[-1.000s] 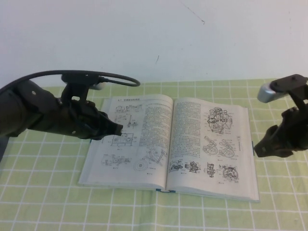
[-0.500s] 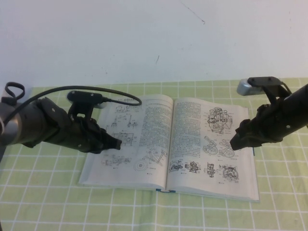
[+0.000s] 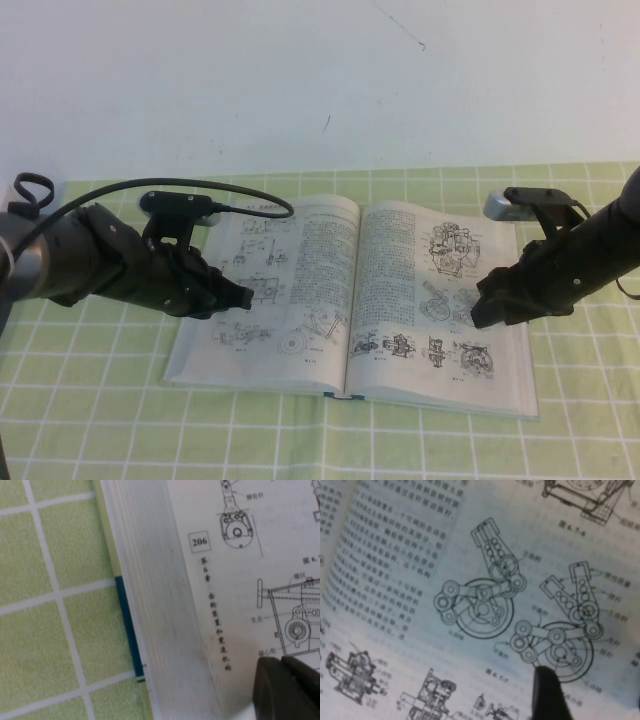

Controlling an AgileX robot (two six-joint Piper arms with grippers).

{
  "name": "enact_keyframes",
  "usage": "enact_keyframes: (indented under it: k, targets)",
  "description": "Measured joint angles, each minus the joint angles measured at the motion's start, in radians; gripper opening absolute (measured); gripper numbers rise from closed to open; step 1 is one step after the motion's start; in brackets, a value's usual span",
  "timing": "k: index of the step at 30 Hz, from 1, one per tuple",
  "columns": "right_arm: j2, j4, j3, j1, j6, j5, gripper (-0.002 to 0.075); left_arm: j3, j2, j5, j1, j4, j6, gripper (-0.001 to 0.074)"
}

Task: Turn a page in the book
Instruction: Open the closed book

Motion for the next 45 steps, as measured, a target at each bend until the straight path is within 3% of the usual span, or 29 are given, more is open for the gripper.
enact_keyframes:
  k: [13, 23, 29, 45]
  targets:
    - [0.012, 0.125, -0.019, -0.002, -0.072, 0.008, 0.0375, 0.0, 0.0, 0.0, 0.0, -0.004, 0.0, -0.0003]
    - [0.012, -0.126, -0.123, -0.009, 0.118, 0.113, 0.0375, 0.0, 0.0, 0.0, 0.0, -0.01, -0.003, -0.0003]
    - [0.063, -0.14, -0.126, -0.009, 0.151, 0.127, 0.0375, 0.0, 0.0, 0.0, 0.002, -0.01, -0.003, -0.0003]
    - [0.08, 0.056, -0.13, -0.009, -0.038, 0.125, 0.0375, -0.002, 0.0, 0.0, 0.002, -0.017, -0.003, -0.0004]
